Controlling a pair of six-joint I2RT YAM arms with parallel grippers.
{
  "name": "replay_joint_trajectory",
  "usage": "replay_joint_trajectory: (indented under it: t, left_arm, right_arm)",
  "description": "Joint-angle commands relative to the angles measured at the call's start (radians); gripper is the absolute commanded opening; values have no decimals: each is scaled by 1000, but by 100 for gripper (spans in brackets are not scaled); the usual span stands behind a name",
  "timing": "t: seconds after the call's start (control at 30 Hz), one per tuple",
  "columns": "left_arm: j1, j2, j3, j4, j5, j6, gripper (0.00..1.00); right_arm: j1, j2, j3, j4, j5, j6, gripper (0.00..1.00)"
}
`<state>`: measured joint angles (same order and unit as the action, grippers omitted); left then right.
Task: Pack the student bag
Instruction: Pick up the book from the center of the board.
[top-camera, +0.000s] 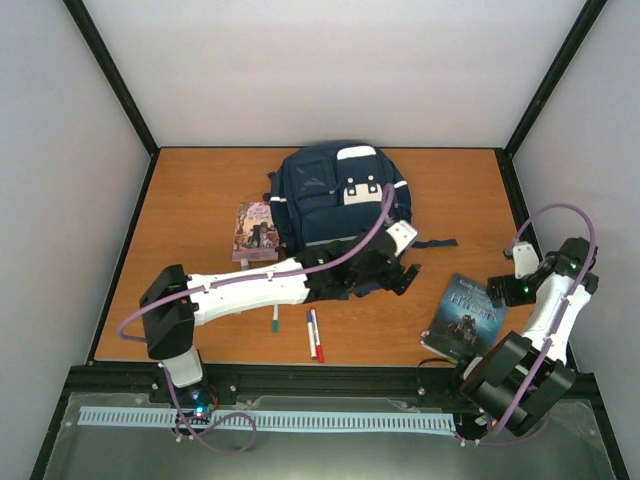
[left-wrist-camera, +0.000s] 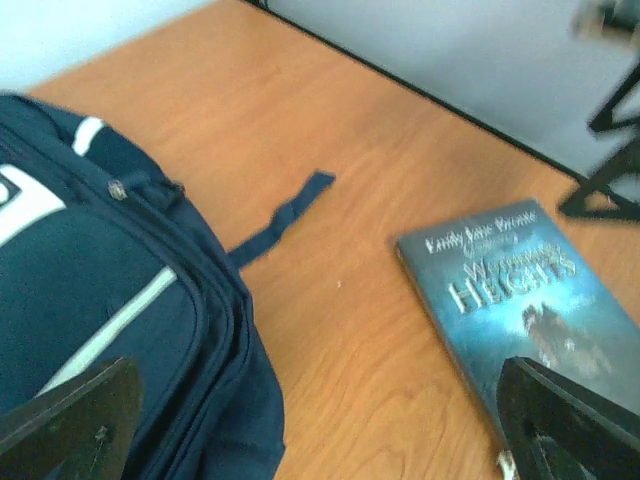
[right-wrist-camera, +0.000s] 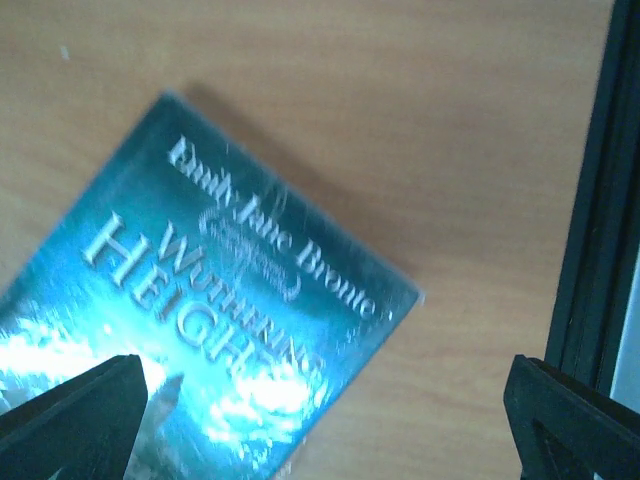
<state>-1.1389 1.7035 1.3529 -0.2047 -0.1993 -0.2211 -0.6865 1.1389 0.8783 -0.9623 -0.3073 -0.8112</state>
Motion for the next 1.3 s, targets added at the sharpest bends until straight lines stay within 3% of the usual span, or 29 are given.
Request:
replay_joint_trajectory:
  t: [0.0, 0.13, 0.23, 0.6, 0.67, 0.87, 1.1, 1.27]
  left_arm:
    - [-49, 64, 178, -126, -344, -81, 100]
    - [-50, 125, 184, -104, -248, -89, 100]
    - [-50, 179, 207, -127, -161, -143, 100]
    - [-51, 233, 105, -14, 159, -219, 93]
    - [-50, 248, 108, -17, 198, -221, 93]
    - [-50, 270, 87, -16, 254, -237, 92]
    - [-50, 291, 61, 8, 311, -283, 92]
    - [-50, 298, 49, -8, 268, -324, 93]
  right_arm:
    - [-70, -40, -75, -59, 39, -156, 98]
    - [-81, 9, -107, -104, 87, -195, 83]
    - [-93, 66, -110, -144, 88, -206, 78]
    - [-99, 117, -177, -106, 174, -224, 76]
    - [-99, 145, -187, -101, 188, -228, 82]
    - [-99, 183, -218, -59, 206, -239, 86]
    - [-84, 264, -172, -46, 153, -211, 75]
    - [-12, 314, -131, -19, 116, -164, 71]
